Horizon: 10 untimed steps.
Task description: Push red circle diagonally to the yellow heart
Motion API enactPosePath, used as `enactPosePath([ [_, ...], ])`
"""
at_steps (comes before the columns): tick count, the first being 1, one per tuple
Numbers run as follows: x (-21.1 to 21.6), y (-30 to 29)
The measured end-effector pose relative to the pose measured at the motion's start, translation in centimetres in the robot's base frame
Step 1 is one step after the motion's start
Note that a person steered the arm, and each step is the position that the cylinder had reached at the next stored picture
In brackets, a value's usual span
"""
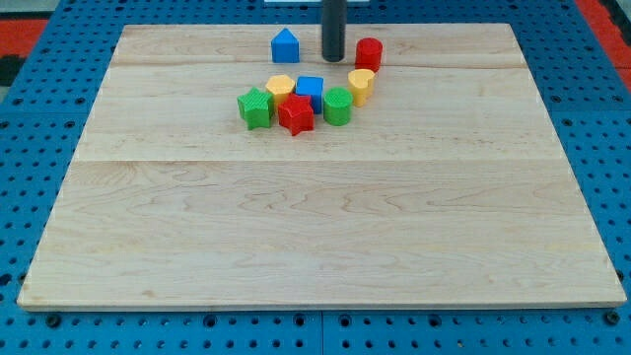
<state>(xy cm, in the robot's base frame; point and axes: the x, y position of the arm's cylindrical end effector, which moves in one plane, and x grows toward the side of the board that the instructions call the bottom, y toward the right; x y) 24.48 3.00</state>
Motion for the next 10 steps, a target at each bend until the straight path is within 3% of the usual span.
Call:
enactPosePath([
  [3,-0.6,-13.0],
  [4,0.3,-13.0],
  [6,3.0,6.1],
  [7,3.0,12.4],
  [8,1.6,14.6],
  [10,-1.7,10.9],
])
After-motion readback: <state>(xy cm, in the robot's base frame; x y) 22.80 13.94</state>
